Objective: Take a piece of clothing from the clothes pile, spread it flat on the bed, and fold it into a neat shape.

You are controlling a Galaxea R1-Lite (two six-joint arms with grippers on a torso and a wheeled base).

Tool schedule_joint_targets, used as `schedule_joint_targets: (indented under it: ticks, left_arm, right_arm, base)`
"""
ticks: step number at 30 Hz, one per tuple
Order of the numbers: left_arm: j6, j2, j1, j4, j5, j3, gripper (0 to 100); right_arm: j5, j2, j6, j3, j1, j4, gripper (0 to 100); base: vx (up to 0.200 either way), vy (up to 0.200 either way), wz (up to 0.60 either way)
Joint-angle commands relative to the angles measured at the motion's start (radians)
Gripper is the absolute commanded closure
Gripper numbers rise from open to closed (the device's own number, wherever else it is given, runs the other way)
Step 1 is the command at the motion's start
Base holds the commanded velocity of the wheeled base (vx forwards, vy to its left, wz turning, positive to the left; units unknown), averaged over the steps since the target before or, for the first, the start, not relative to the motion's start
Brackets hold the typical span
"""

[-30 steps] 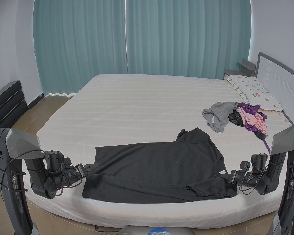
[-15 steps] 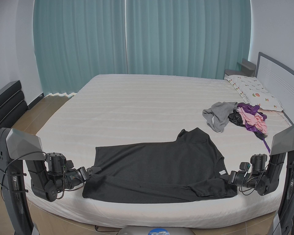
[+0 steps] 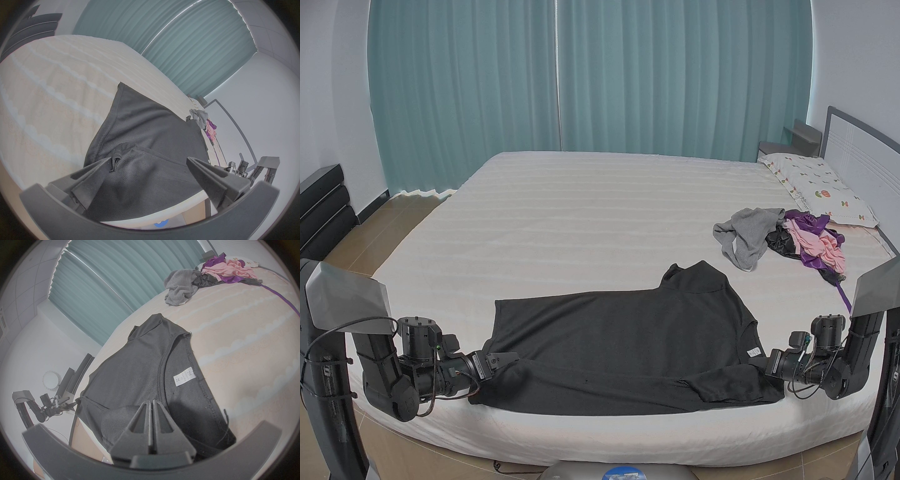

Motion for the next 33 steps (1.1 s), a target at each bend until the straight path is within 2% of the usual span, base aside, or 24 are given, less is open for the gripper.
schedule_joint_targets:
  ticks: [1, 15, 30, 31, 33]
  left_arm:
    - [0.003, -0.004, 0.000, -0.001, 0.003, -0.004, 0]
    - [0.003, 0.069, 0.033, 0.000, 0.040, -0.087, 0]
    - [-0.005, 0.089, 0.031, 0.000, 0.031, -0.115, 0]
    - [-0.002, 0.092, 0.031, 0.000, 0.031, -0.115, 100]
    - [0.001, 0.098, 0.033, 0.000, 0.033, -0.116, 100]
  right_arm:
    - [0.000, 0.002, 0.000, -0.001, 0.000, 0.000, 100]
    - [0.002, 0.003, 0.000, -0.001, 0.002, 0.000, 100]
    - [0.002, 0.003, 0.000, 0.001, 0.005, 0.000, 100]
    - [0.002, 0.003, 0.000, 0.001, 0.005, 0.000, 100]
    - [0.002, 0.003, 0.000, 0.001, 0.005, 0.000, 100]
  base:
    - [0.000, 0.000, 0.00]
    - [0.000, 0.000, 0.00]
    - [0.000, 0.000, 0.00]
    - [0.000, 0.000, 0.00]
    - [0.000, 0.000, 0.00]
